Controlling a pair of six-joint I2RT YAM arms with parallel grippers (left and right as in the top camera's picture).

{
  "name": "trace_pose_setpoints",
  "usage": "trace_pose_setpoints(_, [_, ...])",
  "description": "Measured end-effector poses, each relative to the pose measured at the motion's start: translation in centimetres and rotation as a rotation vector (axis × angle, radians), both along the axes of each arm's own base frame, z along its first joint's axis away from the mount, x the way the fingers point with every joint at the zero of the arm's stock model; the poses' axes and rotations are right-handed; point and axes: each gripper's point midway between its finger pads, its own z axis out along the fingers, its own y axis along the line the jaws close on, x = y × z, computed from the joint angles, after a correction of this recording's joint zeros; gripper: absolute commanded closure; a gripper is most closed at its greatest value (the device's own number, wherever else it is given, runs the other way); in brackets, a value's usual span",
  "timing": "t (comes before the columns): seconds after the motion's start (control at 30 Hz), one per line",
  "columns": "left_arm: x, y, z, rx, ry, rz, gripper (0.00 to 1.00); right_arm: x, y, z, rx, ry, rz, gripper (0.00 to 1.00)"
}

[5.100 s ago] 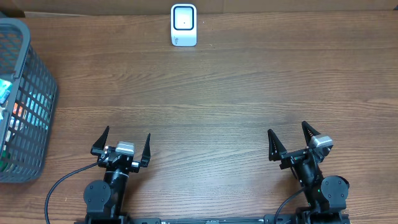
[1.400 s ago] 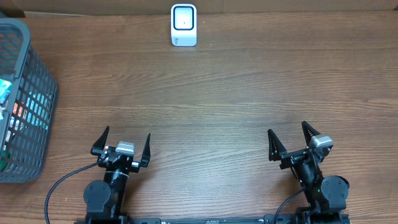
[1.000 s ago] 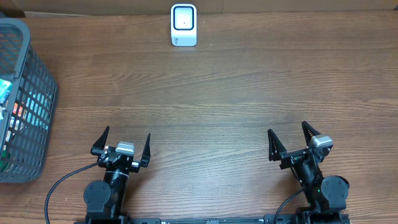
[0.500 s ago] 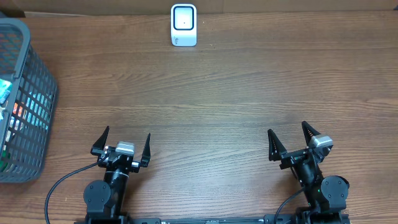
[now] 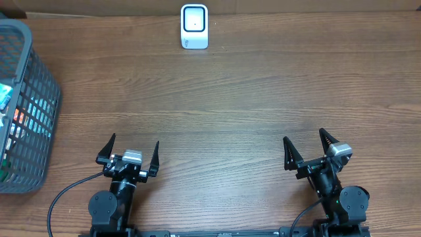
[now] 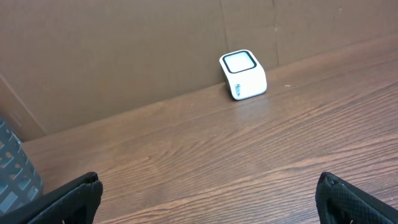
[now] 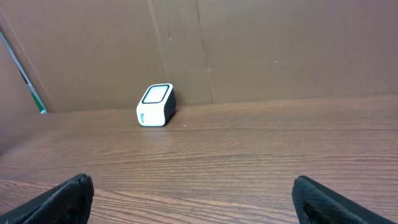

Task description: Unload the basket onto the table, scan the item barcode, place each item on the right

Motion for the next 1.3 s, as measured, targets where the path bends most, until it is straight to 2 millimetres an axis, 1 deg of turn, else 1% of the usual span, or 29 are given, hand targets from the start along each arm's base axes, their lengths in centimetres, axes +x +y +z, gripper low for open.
trace_pose_setpoints(0.27, [0.0, 0.0, 0.3, 0.001, -0.012, 0.000, 0.00, 0.0, 0.0, 0.0, 0.000, 0.000, 0.001, 0.00])
trace_pose_setpoints(0.57, [-0.1, -0.3, 4.2, -0.015, -0.169, -0.019, 0.00, 0.0, 0.0, 0.0, 0.000, 0.000, 0.001, 0.00])
trace_pose_setpoints(0.7, [-0.2, -0.6, 3.9, -0.042, -0.134, -0.033, 0.00, 0.0, 0.0, 0.0, 0.000, -0.001, 0.002, 0.00])
trace_pose_setpoints(0.77, [-0.3, -0.6, 4.4, -0.054, -0.115, -0.034, 0.00, 0.0, 0.0, 0.0, 0.000, 0.000, 0.002, 0.00])
trace_pose_setpoints(0.83, [-0.5, -0.6, 5.9, -0.060, -0.110, -0.036, 0.00, 0.0, 0.0, 0.0, 0.000, -0.001, 0.002, 0.00])
trace_pose_setpoints(0.9, [-0.5, -0.7, 8.2, -0.063, -0.112, -0.040, 0.00, 0.0, 0.0, 0.0, 0.000, -0.001, 0.002, 0.00])
trace_pose_setpoints(1.0, [0.0, -0.8, 11.9, -0.068, -0.094, -0.048, 0.00, 0.0, 0.0, 0.0, 0.000, 0.000, 0.002, 0.00])
trace_pose_setpoints(1.1, [1.4, -1.3, 14.6, -0.072, -0.008, -0.070, 0.00, 0.0, 0.0, 0.1, 0.000, -0.003, 0.002, 0.00])
trace_pose_setpoints(1.17, [2.6, -1.7, 16.4, -0.077, 0.082, -0.094, 0.00, 0.0, 0.1, 0.0, 0.000, -0.002, 0.003, 0.00])
trace_pose_setpoints(1.23, [3.6, -2.1, 17.8, -0.083, 0.155, -0.115, 0.00, 0.0, 0.0, 0.0, 0.000, -0.001, 0.002, 0.00])
trace_pose_setpoints(1.27, [4.5, -2.4, 19.0, -0.087, 0.189, -0.128, 0.00, 0.0, 0.0, 0.1, 0.000, -0.002, 0.002, 0.00])
trace_pose_setpoints(1.3, [5.0, -2.7, 19.4, -0.096, 0.266, -0.140, 0.00, 0.0, 0.1, 0.1, 0.000, -0.002, 0.003, 0.00])
